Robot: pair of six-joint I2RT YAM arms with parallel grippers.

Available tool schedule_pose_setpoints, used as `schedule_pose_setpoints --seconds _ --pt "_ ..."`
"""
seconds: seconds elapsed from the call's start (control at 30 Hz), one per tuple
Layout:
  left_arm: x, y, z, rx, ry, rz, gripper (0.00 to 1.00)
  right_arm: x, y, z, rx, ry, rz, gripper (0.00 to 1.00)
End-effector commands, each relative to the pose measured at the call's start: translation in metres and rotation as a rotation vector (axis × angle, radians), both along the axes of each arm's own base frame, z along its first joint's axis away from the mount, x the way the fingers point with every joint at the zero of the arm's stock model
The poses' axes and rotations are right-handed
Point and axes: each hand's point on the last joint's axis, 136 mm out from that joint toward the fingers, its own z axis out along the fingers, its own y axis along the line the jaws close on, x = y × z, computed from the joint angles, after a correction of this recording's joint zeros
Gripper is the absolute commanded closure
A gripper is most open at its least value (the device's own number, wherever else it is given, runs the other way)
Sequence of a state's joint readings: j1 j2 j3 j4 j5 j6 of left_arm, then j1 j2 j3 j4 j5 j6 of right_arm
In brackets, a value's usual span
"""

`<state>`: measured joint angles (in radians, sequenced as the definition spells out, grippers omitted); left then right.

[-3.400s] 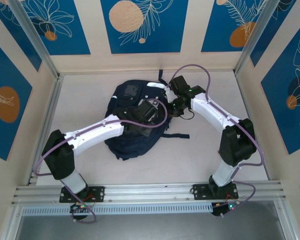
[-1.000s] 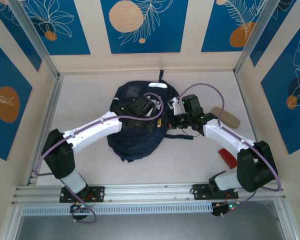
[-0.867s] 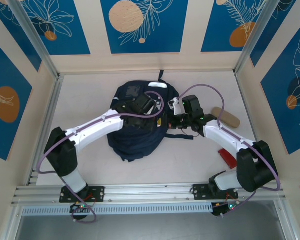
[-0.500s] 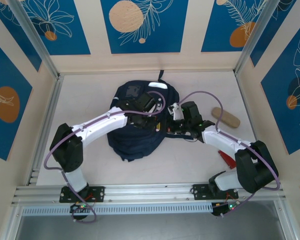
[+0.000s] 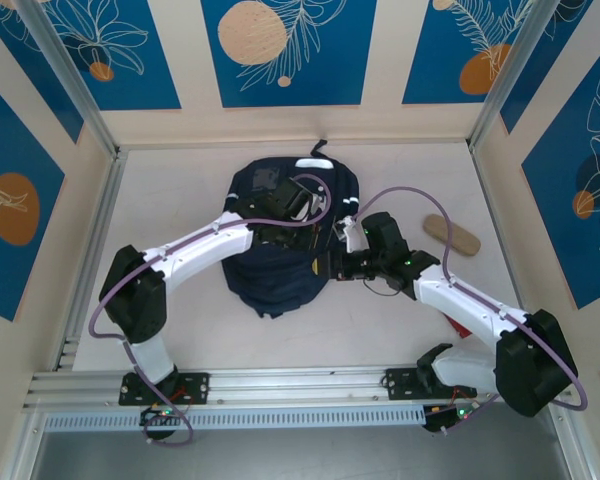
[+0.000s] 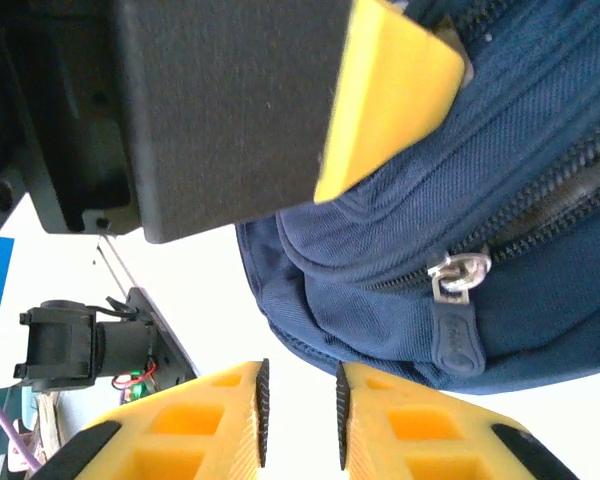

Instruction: Pack the student bag

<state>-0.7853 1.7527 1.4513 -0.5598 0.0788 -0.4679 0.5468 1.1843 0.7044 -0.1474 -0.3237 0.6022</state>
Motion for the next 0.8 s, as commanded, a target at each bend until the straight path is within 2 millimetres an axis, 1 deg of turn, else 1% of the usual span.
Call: schedule_pose_setpoints --seconds 0.0,0.1,0.17,0.2,0.3,0.43,0.53,0.63,0.77 --pt "0.02 -0.009 0.031 -0.085 -0.12 -0.016 1.0 0.005 -0.014 -0.01 -0.075 0.019 -0.08 0.71" --pt "0.02 -0.008 0.031 -0.083 -0.12 -0.021 1.0 0.018 -0.029 -0.012 -0.135 0.036 -0.188 0.64" --pt "0.019 -0.008 0.031 -0.081 -0.119 -0.023 1.0 0.022 -0.033 -0.012 -0.144 0.047 -0.217 0.58" --pt "0.018 -0.007 0.031 -0.08 -0.117 -0.024 1.0 0.024 -0.034 -0.012 -0.145 0.048 -0.217 0.57" --pt "0.018 -0.008 0.031 -0.08 -0.113 -0.028 1.0 0.022 -0.026 -0.013 -0.174 0.04 -0.152 0.55" --pt "0.02 -0.008 0.031 -0.074 -0.107 -0.022 1.0 0.02 -0.017 -0.018 -0.258 0.002 -0.086 0.56" --pt "0.022 -0.009 0.032 -0.073 -0.106 -0.012 1.0 0.022 -0.011 -0.02 -0.28 -0.031 -0.063 0.58" --pt "0.024 -0.009 0.033 -0.073 -0.105 -0.003 1.0 0.026 -0.006 -0.027 -0.287 -0.031 -0.051 0.63" --pt "0.026 -0.008 0.037 -0.075 -0.107 0.007 1.0 0.033 -0.005 -0.037 -0.314 -0.022 -0.066 0.71"
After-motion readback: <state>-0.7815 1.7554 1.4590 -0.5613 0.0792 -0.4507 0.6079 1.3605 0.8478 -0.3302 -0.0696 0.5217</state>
